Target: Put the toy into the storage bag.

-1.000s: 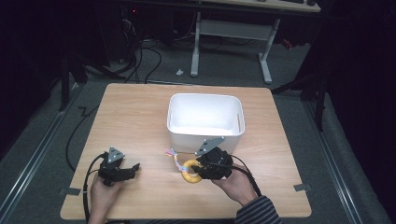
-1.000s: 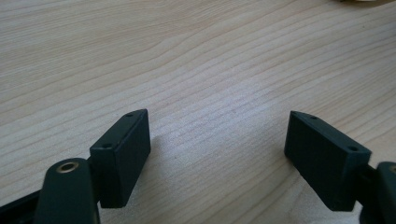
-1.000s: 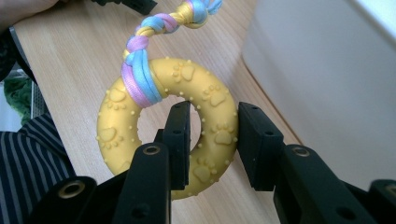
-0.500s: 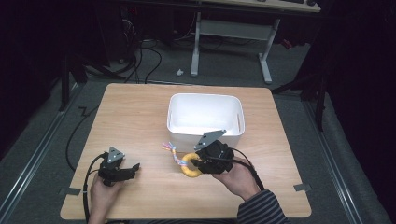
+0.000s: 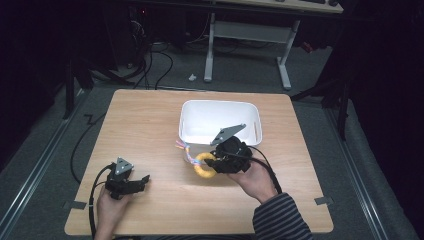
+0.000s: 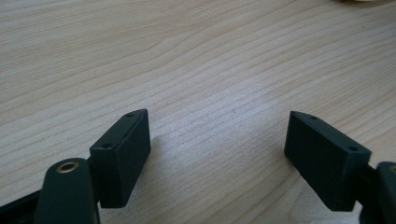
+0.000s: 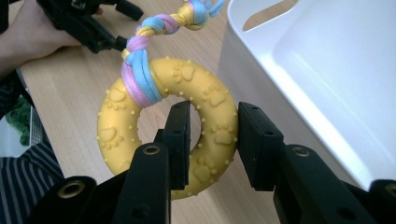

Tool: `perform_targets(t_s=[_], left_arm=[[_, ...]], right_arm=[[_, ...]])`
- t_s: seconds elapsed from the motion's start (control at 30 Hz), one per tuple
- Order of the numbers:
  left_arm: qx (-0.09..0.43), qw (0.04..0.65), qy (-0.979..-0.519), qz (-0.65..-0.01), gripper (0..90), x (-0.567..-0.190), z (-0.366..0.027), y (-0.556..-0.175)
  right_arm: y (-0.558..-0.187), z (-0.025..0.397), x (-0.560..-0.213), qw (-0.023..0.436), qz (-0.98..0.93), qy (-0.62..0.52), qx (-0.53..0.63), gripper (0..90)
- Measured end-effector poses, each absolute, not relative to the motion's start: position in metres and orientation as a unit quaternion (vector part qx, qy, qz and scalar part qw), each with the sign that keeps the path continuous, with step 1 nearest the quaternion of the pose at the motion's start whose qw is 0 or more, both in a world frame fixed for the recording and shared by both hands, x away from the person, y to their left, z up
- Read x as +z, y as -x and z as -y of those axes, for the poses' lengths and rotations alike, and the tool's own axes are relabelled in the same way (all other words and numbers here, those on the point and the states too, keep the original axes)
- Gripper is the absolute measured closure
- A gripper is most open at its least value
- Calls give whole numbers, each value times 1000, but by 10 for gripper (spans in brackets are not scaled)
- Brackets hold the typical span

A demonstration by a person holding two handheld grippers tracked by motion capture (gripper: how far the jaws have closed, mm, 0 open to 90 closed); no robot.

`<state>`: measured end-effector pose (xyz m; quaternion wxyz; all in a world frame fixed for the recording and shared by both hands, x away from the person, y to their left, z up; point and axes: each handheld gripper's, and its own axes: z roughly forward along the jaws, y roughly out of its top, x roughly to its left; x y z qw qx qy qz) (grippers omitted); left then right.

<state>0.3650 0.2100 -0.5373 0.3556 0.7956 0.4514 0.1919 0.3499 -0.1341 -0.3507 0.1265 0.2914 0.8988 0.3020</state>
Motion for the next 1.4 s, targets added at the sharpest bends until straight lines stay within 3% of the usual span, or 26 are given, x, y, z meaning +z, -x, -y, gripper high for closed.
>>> perform_targets(t_s=[0.87,1.4], left_arm=[[193,356,-795,-452,228,-537,-210,-365],[193,356,-796,-450,227,-537,-210,-364]], right_arm=[[-395,161,-323,149,-860,-372,315,665],[-434,158,-338,156,-854,-413,276,665]])
